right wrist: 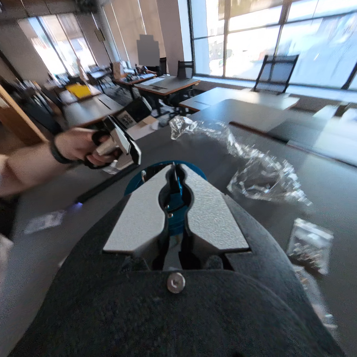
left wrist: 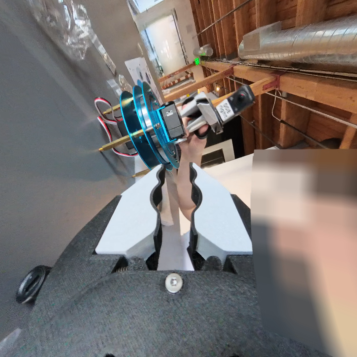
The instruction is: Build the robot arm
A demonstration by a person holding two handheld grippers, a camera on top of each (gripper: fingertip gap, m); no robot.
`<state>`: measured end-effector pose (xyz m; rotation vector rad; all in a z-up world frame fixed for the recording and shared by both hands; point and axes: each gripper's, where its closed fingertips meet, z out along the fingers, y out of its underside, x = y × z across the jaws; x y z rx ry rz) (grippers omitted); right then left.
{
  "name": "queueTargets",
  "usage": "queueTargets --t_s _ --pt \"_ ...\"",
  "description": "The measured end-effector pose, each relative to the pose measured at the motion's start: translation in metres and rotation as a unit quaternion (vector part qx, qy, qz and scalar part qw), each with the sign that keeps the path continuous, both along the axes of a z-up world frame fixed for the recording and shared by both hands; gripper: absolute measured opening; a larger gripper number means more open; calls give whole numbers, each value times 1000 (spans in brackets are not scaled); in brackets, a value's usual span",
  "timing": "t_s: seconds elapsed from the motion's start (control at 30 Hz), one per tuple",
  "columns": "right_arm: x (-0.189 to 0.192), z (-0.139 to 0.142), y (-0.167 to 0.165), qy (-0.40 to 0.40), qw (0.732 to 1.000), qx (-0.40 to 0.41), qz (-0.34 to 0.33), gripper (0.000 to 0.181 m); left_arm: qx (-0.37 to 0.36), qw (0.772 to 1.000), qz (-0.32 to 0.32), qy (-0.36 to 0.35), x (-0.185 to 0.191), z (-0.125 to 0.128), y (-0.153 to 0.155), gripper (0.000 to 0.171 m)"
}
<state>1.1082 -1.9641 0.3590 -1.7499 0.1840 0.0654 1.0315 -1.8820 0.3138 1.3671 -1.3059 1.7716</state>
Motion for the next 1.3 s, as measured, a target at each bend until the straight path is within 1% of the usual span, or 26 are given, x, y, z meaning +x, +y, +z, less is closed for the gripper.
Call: queueTargets --t_s 0.03,0.07,0.13,0.27,0.33,0.4,0.47,0.53,0.6,0.67,0.73,0.77,0.8,0.83,0.87,0.9,0.93,0.97,1.0,1.03,1.07,1.1,1.13,1.2,1.23,1.3 --pt "-6 4 4 -45 999 -7 4 0 3 1000 5 -10 -1 1 0 21" --pt "-14 4 10 -68 997 -17 19 0 0 1000 7 -16 -2 2 -1 20" --pt "-22 -3 17 -79 995 -45 32 0 -12 1000 -2 -23 -5 7 -5 20" --pt "-27 -20 22 -63 995 -63 46 0 3 999 -14 -32 -10 6 -10 19" --pt "-23 -30 21 -55 995 -79 38 0 9 999 -17 -43 -11 7 -12 19" --pt "-25 -26 19 -43 996 -65 42 0 10 999 -16 -48 -10 6 -11 18" --pt "-23 -22 17 -50 997 -56 35 0 6 999 -13 -44 -9 3 -10 17" --pt "-20 -28 16 -43 996 -72 31 0 1 999 -16 -45 -9 3 -10 17" --pt "-23 -23 16 -38 997 -56 37 0 -8 998 -18 -56 -10 7 -10 17" --pt "-19 -29 15 -47 996 -76 26 0 -9 998 -15 -63 -9 8 -9 17" --pt "-21 -22 13 -51 996 -65 27 0 -19 997 -11 -69 -9 12 -6 18" --pt "-24 -12 12 -65 996 -44 30 0 -29 997 -8 -70 -10 16 -5 19" --pt "-26 1 10 -83 996 -15 25 8 -39 996 -6 -75 -12 22 -3 20" --pt "-23 11 9 -96 995 2 5 20 -38 996 -3 -83 -14 27 -1 22" --pt "-18 14 8 -99 995 -2 -12 30 -25 996 3 -90 -14 28 1 23" --pt "-16 8 8 -84 996 -21 -11 41 -1 995 8 -99 -12 28 3 24" --pt "-17 -1 9 -55 998 -44 1 55 27 993 9 -111 -8 28 3 25" --pt "-20 -10 10 -33 997 -62 17 64 60 991 4 -123 -2 27 3 27" --pt "-25 -16 9 -36 996 -69 33 63 95 986 1 -135 7 23 2 27" --pt "-26 -19 8 -60 995 -68 35 58 134 981 2 -142 18 17 0 27" --pt "-24 -20 6 -87 994 -64 24 52 158 977 -1 -145 28 14 -3 27" --pt "-20 -20 6 -100 993 -62 10 51 161 975 -7 -153 34 17 -10 28" --pt "-19 -21 7 -93 994 -59 10 51 160 975 -13 -155 38 21 -18 28" --pt "-23 -23 11 -57 996 -53 31 47 156 973 -12 -169 44 31 -30 29" --pt "-24 -26 12 -49 996 -60 40 44 166 971 -11 -173 45 32 -36 30" --pt "-25 -32 13 -52 995 -70 47 43 205 965 -16 -160 44 22 -43 39"
